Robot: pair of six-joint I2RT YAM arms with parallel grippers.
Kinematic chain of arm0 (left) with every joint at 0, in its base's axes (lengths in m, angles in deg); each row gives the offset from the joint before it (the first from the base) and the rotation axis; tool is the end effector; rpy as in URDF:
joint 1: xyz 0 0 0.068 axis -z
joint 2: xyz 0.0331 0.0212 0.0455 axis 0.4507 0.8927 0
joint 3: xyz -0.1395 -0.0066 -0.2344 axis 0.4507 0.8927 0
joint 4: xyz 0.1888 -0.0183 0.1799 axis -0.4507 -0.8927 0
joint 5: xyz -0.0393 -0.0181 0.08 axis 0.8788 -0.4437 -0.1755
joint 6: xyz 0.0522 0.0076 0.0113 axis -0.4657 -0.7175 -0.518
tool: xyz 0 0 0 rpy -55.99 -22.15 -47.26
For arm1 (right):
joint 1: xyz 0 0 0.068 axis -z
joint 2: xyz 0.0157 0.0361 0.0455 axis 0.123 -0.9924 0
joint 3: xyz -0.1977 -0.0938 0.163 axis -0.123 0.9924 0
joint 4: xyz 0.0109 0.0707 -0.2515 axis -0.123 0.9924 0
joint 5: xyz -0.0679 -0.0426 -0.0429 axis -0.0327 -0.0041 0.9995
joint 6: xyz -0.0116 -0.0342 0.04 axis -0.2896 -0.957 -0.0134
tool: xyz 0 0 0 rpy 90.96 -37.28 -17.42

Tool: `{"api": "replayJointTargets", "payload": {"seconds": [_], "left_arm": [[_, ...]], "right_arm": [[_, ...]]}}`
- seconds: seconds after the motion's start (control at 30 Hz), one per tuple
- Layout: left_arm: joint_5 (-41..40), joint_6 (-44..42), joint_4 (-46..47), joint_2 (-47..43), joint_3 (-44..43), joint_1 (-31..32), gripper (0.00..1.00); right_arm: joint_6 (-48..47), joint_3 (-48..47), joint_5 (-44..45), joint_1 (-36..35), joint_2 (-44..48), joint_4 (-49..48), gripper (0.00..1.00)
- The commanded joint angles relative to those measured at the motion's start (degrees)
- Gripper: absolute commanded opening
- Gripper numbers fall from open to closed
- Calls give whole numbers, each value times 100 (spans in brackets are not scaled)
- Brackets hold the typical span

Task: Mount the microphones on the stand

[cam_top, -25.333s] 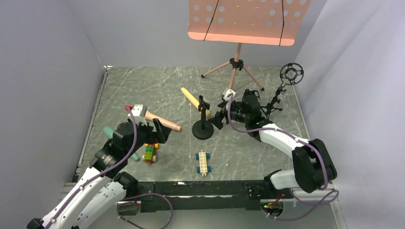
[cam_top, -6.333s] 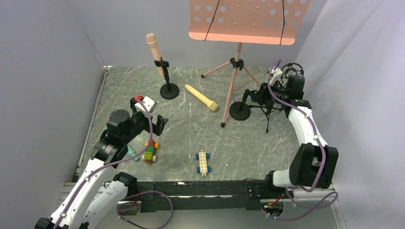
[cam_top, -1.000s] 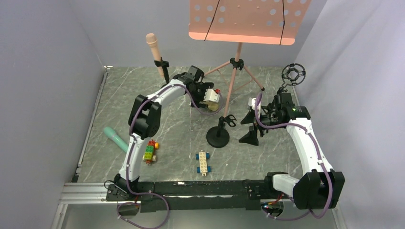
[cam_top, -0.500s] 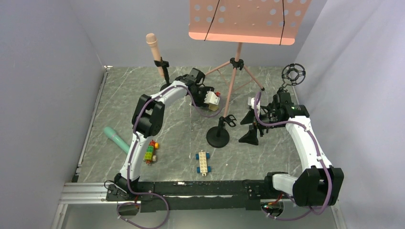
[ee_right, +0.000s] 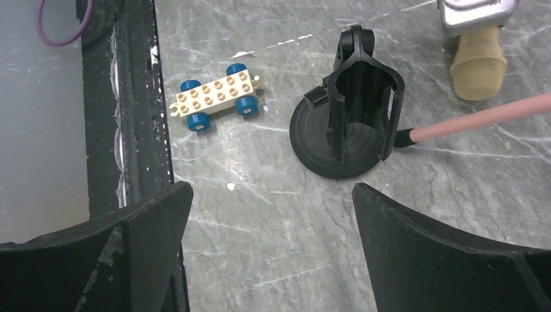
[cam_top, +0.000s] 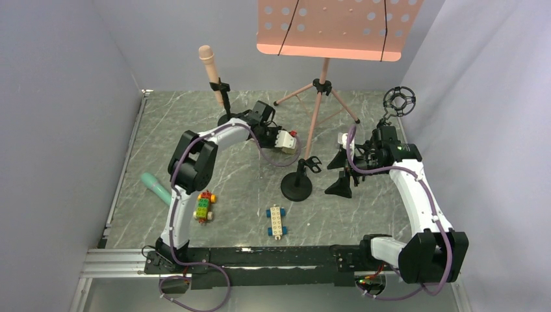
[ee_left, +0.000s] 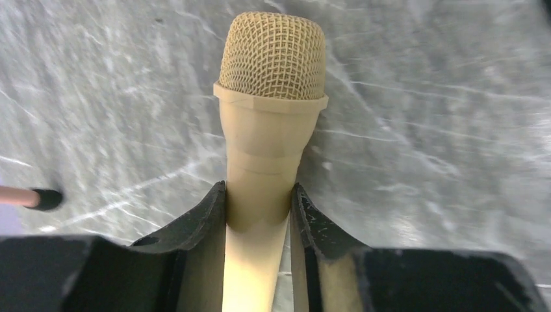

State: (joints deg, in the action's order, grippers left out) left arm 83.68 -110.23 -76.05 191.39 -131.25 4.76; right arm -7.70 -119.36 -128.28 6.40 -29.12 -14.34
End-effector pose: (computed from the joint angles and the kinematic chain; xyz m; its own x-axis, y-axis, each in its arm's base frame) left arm 0.4083 -0.2686 0.1672 0.4270 0.7471 -0.5094 0.8813 -0.2178 0.4194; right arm 0.1946 0.0337 0.2907 -0.2216 -0.4151 -0.8824 -0.9675 0.2067 0.1458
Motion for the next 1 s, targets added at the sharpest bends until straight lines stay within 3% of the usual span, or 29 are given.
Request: {"api": "replayJointTargets", "payload": {"seconds": [0.0,0.27,0.5,0.63,0.7,0.97], "left_arm": [[11,1386,185,-725,757,44,10],[-563,3057,-393,-1503,1656,52,6],[-1355,3913,-704,-1706,2040,177,14],[-1789,4006,-443,-1635,2163,495,43],[-1932,4025,-276,-1610,2197,607,51],[-1956,3954,-326,-1330,1883,671,56]], "right_arm": [[-53,-83,-275,23,188,-157,100],[-3,-49,-293,23,257,-226,100],[30,-47,-291,23,293,-254,100],[115,-22,-222,23,322,-352,100],[155,3,-185,23,330,-415,100],[163,10,-166,23,323,-427,100]]}}
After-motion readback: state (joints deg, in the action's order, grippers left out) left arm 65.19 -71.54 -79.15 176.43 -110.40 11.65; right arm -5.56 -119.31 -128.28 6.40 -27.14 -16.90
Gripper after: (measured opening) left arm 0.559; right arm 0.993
